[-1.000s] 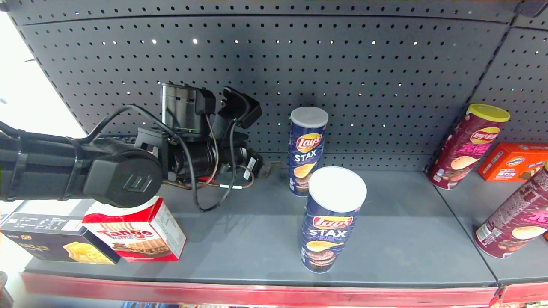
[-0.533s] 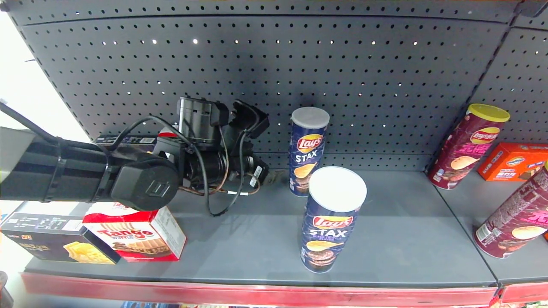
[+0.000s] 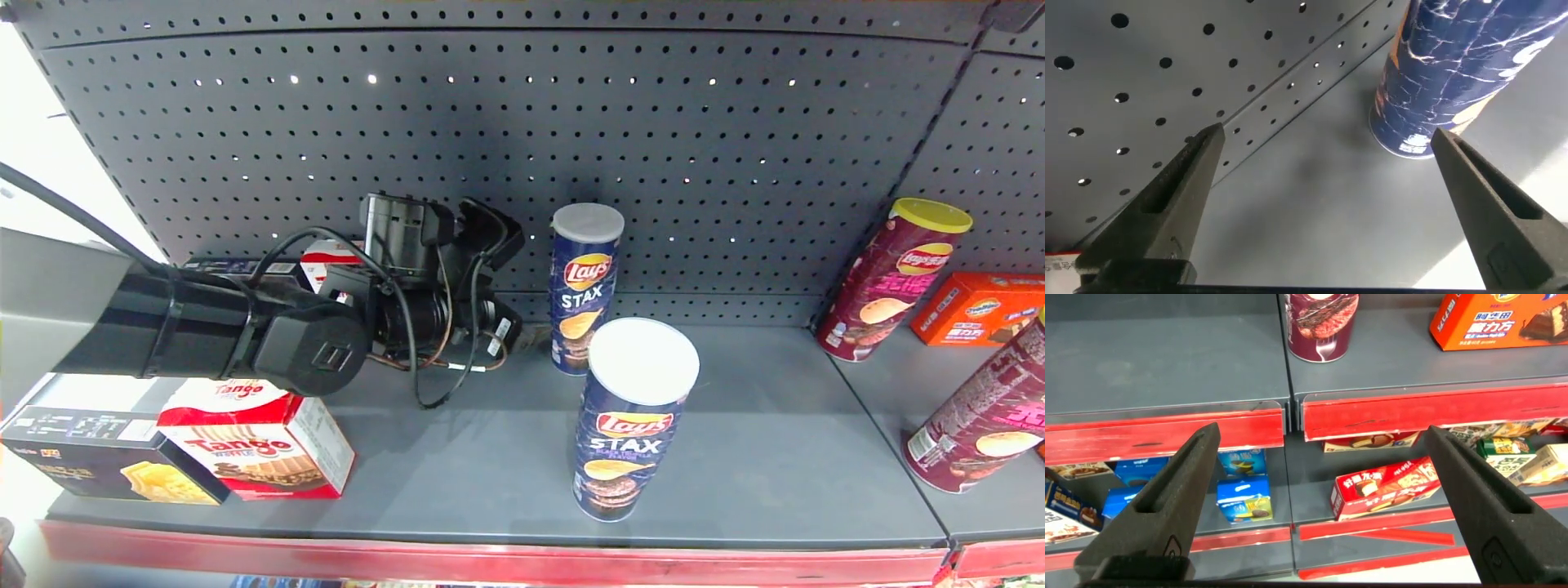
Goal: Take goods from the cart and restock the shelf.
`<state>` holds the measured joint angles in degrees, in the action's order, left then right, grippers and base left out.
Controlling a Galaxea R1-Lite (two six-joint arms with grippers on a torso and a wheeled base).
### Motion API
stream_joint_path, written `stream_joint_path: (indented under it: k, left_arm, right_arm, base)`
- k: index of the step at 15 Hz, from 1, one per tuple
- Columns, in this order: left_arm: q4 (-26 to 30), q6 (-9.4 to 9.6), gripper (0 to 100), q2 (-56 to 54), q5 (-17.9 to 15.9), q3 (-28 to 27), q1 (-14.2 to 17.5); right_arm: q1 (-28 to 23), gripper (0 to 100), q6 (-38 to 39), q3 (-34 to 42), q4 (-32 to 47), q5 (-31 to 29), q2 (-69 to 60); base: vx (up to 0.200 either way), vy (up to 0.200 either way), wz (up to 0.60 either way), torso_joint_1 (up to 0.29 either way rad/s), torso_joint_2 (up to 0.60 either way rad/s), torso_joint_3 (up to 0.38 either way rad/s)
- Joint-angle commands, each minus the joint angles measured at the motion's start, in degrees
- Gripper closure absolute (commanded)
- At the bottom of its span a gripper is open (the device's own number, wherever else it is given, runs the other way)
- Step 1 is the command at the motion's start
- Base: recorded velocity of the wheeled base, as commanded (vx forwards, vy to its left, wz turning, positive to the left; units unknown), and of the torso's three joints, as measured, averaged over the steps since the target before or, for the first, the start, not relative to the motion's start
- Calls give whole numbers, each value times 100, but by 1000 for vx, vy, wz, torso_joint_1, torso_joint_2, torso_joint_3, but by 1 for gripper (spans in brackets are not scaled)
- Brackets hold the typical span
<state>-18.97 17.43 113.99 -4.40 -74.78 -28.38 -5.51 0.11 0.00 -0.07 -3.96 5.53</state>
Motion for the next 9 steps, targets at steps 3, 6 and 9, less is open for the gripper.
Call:
stream_joint_path:
  k: [3,6,9]
  left_arm:
    - [-10,-3,0,114,18,-72,-1]
    - [-2,-3,0,193,18,-116,-1]
    - [-2,-12,0,255,62,-160,-10]
  right_arm:
    - [-3,0,-2,0,-1,1,9]
    - [-3,0,-2,0,-1,1,9]
    - [-3,0,-2,0,-1,1,9]
  base:
    - [0,0,0,0,0,0]
    - [0,0,0,0,0,0]
    - [0,0,0,0,0,0]
